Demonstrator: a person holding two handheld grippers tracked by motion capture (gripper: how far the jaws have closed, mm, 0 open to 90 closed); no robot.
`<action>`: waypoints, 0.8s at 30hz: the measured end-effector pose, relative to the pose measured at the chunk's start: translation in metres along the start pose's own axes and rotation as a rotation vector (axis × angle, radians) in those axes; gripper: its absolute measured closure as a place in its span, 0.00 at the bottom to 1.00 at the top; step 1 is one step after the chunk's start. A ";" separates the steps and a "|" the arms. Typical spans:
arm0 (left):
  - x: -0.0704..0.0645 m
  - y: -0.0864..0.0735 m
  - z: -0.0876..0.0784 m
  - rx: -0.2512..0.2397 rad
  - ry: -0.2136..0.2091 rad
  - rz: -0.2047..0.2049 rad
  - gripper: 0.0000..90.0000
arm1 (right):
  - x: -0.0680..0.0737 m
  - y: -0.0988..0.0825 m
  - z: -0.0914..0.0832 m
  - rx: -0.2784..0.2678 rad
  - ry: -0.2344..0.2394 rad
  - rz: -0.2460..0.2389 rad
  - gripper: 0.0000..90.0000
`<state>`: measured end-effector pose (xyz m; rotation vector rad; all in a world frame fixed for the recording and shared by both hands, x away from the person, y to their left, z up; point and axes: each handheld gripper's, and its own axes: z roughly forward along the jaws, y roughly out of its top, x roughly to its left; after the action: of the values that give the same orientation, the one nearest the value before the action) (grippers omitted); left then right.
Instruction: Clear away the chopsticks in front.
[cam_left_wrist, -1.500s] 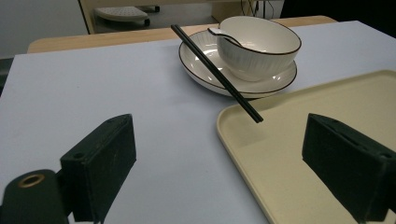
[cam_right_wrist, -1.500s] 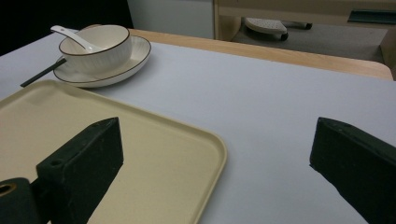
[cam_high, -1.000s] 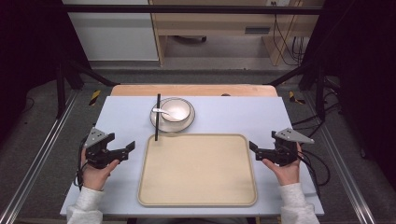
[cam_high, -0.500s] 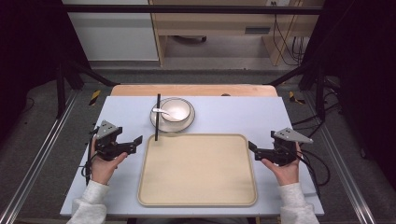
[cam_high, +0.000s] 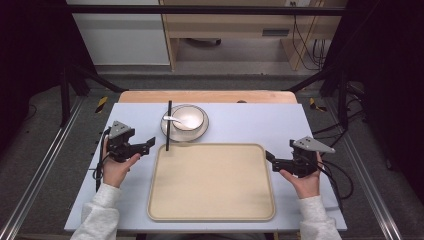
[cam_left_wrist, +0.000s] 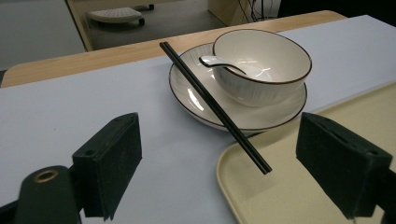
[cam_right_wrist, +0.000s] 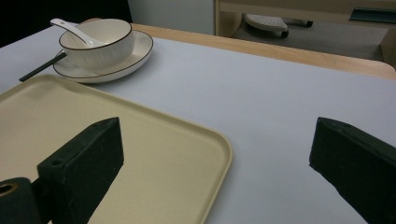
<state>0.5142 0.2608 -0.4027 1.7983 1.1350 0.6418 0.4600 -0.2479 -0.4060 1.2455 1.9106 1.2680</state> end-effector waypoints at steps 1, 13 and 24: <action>0.001 0.002 0.004 0.000 -0.001 -0.002 0.18 | 0.000 0.000 0.000 0.002 -0.003 -0.001 0.04; -0.002 0.012 0.032 0.023 0.009 0.008 0.20 | 0.000 0.000 0.002 0.007 -0.003 -0.005 0.04; -0.002 0.019 0.059 0.059 0.044 0.044 0.29 | 0.000 -0.001 0.003 0.011 -0.005 -0.010 0.04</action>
<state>0.5678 0.2315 -0.4139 1.8719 1.1569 0.6834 0.4620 -0.2465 -0.4078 1.2416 1.9204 1.2499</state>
